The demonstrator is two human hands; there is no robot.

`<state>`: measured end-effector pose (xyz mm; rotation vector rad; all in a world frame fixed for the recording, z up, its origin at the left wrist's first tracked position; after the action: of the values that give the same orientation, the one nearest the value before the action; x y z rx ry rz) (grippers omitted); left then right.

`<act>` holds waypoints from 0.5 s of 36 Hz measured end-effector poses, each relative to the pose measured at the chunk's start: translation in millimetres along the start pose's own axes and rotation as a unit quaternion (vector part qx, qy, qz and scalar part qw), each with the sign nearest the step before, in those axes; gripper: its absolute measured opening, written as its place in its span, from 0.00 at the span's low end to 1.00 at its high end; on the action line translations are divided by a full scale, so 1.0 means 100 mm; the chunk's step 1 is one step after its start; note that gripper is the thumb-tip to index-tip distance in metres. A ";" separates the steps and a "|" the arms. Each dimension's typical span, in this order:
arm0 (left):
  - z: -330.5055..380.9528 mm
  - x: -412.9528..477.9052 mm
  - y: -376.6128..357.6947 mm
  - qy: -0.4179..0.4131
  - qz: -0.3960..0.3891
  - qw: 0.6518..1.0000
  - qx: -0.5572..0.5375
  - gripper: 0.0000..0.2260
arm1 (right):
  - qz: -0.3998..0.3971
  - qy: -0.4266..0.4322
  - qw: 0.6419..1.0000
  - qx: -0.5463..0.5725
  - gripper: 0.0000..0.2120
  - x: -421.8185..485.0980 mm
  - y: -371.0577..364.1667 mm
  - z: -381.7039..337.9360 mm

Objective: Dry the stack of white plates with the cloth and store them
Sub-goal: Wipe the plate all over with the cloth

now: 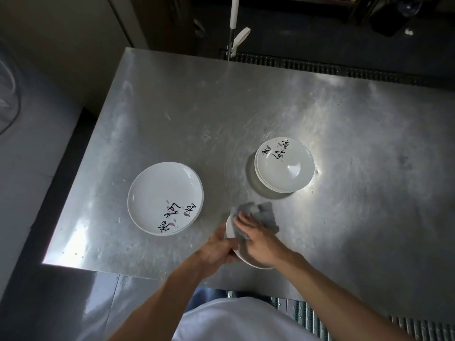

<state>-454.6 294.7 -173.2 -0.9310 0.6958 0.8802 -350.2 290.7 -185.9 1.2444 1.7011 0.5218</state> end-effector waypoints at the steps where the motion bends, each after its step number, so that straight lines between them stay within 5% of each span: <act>1: -0.01 0.01 0.00 0.000 0.002 1.000 -0.001 0.29 | 0.002 0.041 0.999 0.011 0.30 -0.04 -0.03 -0.13; 4: -0.06 0.03 0.09 0.003 0.035 0.999 -0.028 0.29 | 0.001 0.053 0.999 -0.003 0.28 -0.04 0.03 -0.09; 9: -0.02 0.07 0.18 -0.032 0.097 0.987 -0.122 0.29 | -0.015 -0.123 0.981 -0.147 0.33 -0.03 0.16 0.39; 13: -0.09 0.07 0.16 -0.025 0.090 0.985 -0.145 0.20 | -0.044 -0.171 0.977 -0.120 0.27 -0.15 0.13 0.40; 16: -0.11 0.05 0.23 -0.018 0.096 0.990 -0.103 0.08 | -0.044 -0.130 0.988 -0.077 0.25 -0.23 0.07 0.27; 18: -0.08 0.07 0.25 -0.015 0.091 0.993 -0.067 0.08 | -0.026 -0.062 0.997 0.028 0.27 -0.26 0.01 0.07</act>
<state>-473.9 297.6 -192.2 -0.9818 0.7104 1.1121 -342.8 266.7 -177.4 1.2426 1.6493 0.3607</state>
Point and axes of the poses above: each hand's wrist, its own x-axis towards the middle knuckle, its own y-axis out of the back of the hand, z = x × y, the point moved 10 cm from there along x, towards the middle knuckle, and after that the axes turned 11 degrees about -x, right-handed, at the moved point
